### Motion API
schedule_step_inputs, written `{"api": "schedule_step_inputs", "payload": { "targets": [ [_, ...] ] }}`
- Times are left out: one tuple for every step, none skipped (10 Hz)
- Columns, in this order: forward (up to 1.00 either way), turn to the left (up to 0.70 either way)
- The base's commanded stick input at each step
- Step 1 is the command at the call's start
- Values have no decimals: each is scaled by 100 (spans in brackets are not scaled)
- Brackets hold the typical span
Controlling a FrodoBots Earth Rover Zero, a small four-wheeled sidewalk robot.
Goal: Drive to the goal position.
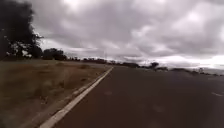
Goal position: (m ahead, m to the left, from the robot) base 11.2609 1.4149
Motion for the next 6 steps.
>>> {"api": "schedule_step_inputs", "payload": {
  "targets": [
    [85,-11],
    [85,-7],
    [85,-3],
    [85,0],
    [85,-17],
    [85,-1]
  ]
}}
